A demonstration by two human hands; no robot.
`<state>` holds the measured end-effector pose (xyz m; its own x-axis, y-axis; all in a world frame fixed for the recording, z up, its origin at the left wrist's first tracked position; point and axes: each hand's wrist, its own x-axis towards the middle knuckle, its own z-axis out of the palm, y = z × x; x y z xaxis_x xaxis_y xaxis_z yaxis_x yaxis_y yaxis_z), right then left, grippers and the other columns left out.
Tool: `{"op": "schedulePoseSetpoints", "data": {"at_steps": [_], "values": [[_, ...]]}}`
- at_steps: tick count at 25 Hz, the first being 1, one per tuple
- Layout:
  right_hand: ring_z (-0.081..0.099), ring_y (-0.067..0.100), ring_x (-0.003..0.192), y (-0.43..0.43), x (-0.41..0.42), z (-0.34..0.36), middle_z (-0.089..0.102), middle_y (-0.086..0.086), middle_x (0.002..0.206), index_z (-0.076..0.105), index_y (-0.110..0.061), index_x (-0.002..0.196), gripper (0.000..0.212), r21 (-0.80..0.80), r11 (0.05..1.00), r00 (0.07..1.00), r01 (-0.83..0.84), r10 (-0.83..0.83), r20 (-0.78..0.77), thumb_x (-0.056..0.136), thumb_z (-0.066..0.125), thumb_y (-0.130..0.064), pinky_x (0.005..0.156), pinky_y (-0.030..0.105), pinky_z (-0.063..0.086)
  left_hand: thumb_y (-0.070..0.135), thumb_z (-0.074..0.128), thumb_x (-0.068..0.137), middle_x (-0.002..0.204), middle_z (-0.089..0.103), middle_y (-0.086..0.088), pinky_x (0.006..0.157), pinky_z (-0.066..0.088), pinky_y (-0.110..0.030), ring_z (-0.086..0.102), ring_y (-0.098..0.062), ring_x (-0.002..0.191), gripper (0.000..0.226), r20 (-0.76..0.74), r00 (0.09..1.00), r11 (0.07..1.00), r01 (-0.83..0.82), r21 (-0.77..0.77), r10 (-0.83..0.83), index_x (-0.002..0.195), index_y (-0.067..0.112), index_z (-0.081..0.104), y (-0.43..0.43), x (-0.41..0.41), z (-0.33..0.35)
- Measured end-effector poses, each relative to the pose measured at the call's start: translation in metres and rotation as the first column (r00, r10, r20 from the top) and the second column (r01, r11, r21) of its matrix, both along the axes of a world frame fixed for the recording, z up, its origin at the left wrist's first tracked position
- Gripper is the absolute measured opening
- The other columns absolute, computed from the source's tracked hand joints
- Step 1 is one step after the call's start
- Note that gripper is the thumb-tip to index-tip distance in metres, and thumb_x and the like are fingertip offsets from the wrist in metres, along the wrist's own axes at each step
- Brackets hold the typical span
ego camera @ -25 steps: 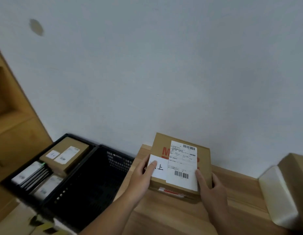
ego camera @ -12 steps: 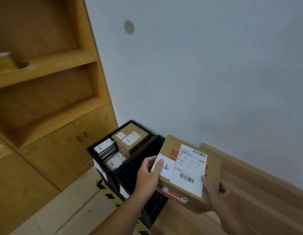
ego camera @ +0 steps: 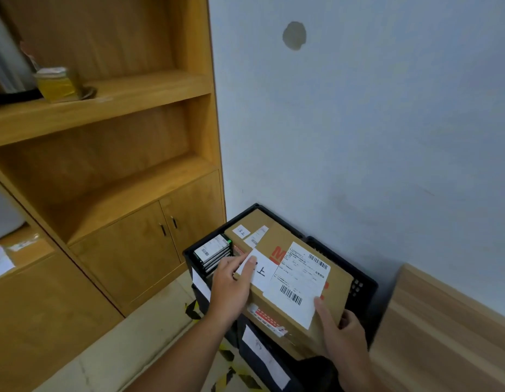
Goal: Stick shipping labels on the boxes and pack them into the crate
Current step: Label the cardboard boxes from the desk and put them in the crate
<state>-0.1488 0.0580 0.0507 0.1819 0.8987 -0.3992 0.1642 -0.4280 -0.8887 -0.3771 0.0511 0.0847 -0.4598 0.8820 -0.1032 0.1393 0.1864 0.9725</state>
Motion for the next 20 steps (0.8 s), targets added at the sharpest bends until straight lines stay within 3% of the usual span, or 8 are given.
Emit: {"op": "schedulePoseSetpoints", "data": {"at_steps": [3, 7, 11, 15, 18, 20], "values": [[0.066, 0.015, 0.086, 0.031, -0.032, -0.012, 0.067, -0.005, 0.099, 0.057, -0.021, 0.114, 0.063, 0.016, 1.000, 1.000, 0.022, -0.022, 0.014, 0.073, 0.075, -0.065, 0.059, 0.029, 0.051, 0.057, 0.058, 0.096, 0.115, 0.056, 0.018, 0.094, 0.056, -0.039, 0.061, -0.006, 0.113, 0.025, -0.033, 0.999, 0.999, 0.022, -0.035, -0.023, 0.115, 0.044, 0.068, 0.036, -0.033, -0.011], [0.068, 0.019, 0.090, 0.081, -0.068, -0.038, 0.066, 0.002, 0.107, 0.056, -0.019, 0.119, 0.065, -0.031, 1.000, 1.000, 0.002, -0.002, -0.009, 0.075, 0.075, -0.064, 0.066, 0.035, 0.058, 0.055, 0.056, 0.098, 0.118, 0.058, 0.018, 0.089, 0.055, -0.032, 0.061, 0.000, 0.109, 0.036, -0.107, 0.993, 0.997, 0.032, -0.067, -0.039, 0.126, 0.036, 0.068, 0.082, -0.068, -0.029], [0.069, 0.014, 0.084, 0.115, -0.105, -0.044, 0.067, -0.001, 0.101, 0.058, -0.019, 0.116, 0.057, -0.044, 0.999, 1.000, 0.015, -0.016, -0.014, 0.078, 0.076, -0.057, 0.057, 0.027, 0.054, 0.052, 0.056, 0.099, 0.122, 0.057, 0.019, 0.092, 0.054, -0.034, 0.059, 0.003, 0.109, 0.037, -0.172, 0.982, 0.990, 0.061, -0.124, -0.082, 0.128, 0.031, 0.066, 0.122, -0.107, -0.040], [0.069, 0.018, 0.091, 0.144, -0.141, -0.043, 0.066, 0.002, 0.110, 0.056, -0.018, 0.121, 0.063, -0.051, 0.995, 0.997, 0.081, -0.080, 0.024, 0.076, 0.077, -0.058, 0.074, 0.039, 0.061, 0.054, 0.052, 0.100, 0.119, 0.058, 0.023, 0.077, 0.052, -0.023, 0.059, 0.011, 0.100, 0.035, -0.216, 0.961, 0.973, 0.134, -0.185, -0.174, 0.128, 0.035, 0.062, 0.161, -0.146, -0.046], [0.069, 0.018, 0.091, 0.167, -0.175, -0.053, 0.066, 0.002, 0.111, 0.056, -0.017, 0.122, 0.065, -0.043, 0.989, 0.989, 0.140, -0.138, 0.061, 0.076, 0.077, -0.058, 0.077, 0.040, 0.061, 0.052, 0.050, 0.101, 0.119, 0.060, 0.022, 0.085, 0.060, -0.040, 0.064, -0.001, 0.103, 0.035, -0.202, 0.940, 0.946, 0.228, -0.230, -0.275, 0.131, 0.037, 0.059, 0.192, -0.185, -0.059], [0.069, 0.018, 0.091, 0.180, -0.203, -0.063, 0.065, 0.003, 0.113, 0.057, -0.017, 0.124, 0.068, -0.036, 0.982, 0.979, 0.188, -0.184, 0.082, 0.075, 0.077, -0.060, 0.075, 0.039, 0.061, 0.053, 0.048, 0.101, 0.125, 0.061, 0.020, 0.092, 0.058, -0.043, 0.063, -0.004, 0.110, 0.039, -0.214, 0.914, 0.925, 0.293, -0.242, -0.345, 0.136, 0.039, 0.055, 0.212, -0.213, -0.073]]}}
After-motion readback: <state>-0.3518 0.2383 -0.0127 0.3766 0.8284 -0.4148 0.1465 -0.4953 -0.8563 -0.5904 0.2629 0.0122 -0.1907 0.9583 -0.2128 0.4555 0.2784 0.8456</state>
